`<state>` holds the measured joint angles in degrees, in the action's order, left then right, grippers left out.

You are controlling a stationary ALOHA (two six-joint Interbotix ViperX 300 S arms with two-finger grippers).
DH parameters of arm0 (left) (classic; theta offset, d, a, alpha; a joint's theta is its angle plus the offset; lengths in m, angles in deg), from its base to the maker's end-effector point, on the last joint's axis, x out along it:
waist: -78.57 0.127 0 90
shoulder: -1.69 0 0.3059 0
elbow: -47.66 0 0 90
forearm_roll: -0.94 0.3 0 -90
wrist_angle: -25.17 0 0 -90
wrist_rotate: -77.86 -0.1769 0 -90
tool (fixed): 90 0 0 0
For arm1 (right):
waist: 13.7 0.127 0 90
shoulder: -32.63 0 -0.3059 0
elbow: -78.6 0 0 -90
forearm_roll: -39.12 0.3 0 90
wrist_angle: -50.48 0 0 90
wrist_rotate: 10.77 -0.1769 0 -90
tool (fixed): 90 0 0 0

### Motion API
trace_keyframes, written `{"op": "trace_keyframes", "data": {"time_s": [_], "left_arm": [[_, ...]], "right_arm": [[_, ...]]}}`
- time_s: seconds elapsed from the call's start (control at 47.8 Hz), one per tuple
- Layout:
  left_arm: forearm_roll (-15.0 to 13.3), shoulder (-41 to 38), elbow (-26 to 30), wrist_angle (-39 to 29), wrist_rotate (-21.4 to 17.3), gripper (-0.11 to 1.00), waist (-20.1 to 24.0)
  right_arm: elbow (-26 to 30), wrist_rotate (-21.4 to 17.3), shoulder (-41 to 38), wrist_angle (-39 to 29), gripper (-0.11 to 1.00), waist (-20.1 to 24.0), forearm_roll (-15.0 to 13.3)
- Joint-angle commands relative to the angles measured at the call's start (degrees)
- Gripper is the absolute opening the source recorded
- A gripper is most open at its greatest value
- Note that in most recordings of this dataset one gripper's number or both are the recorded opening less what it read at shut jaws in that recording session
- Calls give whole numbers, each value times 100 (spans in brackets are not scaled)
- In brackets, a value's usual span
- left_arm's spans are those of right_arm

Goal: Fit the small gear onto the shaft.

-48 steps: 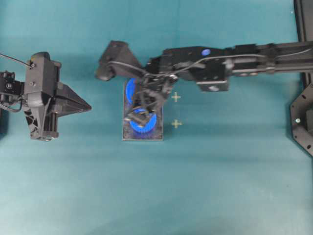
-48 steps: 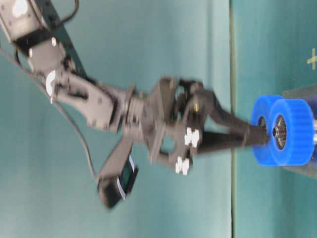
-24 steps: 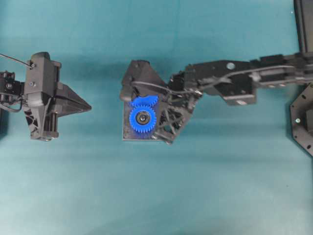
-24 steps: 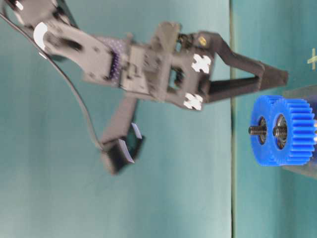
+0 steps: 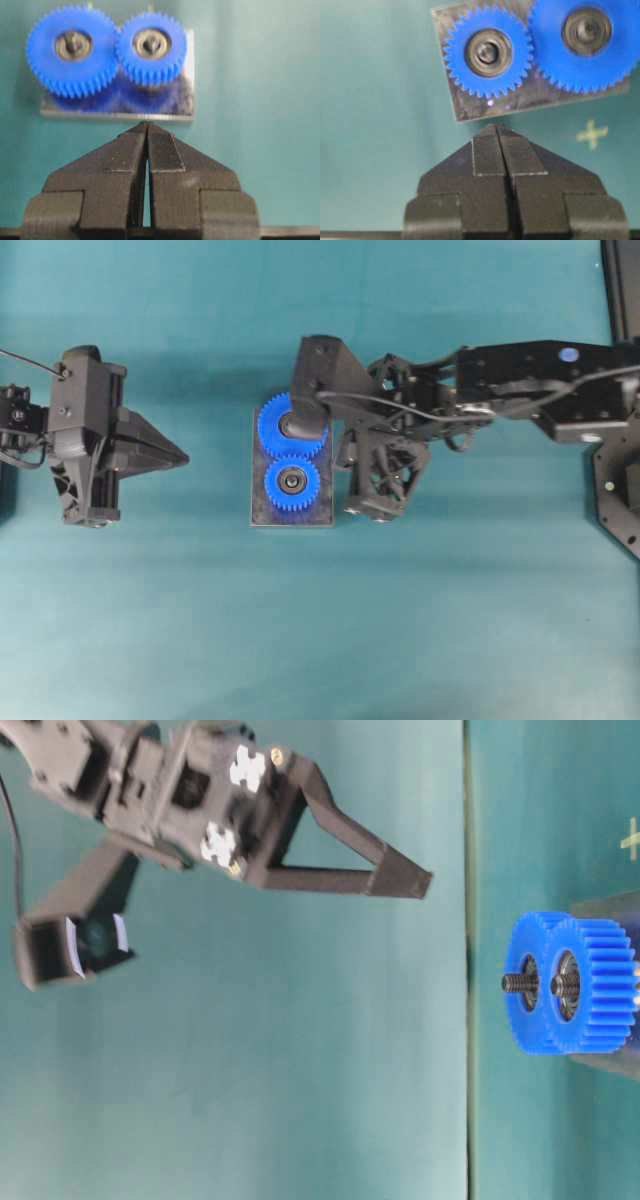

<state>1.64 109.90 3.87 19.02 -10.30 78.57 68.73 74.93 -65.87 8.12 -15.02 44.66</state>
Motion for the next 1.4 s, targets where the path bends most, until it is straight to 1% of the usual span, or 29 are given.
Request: {"op": "trace_keyframes", "data": {"time_s": [0.0, 0.105, 0.251, 0.502, 0.921, 1.382], "left_arm": [[9, 35, 44, 202, 0, 0, 9], [9, 53, -9, 334, 0, 0, 9], [9, 88, -62, 343, 0, 0, 0], [9, 88, -88, 343, 0, 0, 9], [9, 62, -105, 343, 0, 0, 9], [9, 53, -105, 369, 0, 0, 0]], "right_arm": [[-62, 220, 176, 123, -2, 35, -9], [-158, 255, 185, 141, -2, 53, -9], [-281, 255, 264, 185, -2, 79, -9], [-466, 229, 404, 606, -2, 97, 0], [-483, 202, 334, 861, -2, 97, 26], [-483, 193, 229, 826, -2, 97, 53]]}}
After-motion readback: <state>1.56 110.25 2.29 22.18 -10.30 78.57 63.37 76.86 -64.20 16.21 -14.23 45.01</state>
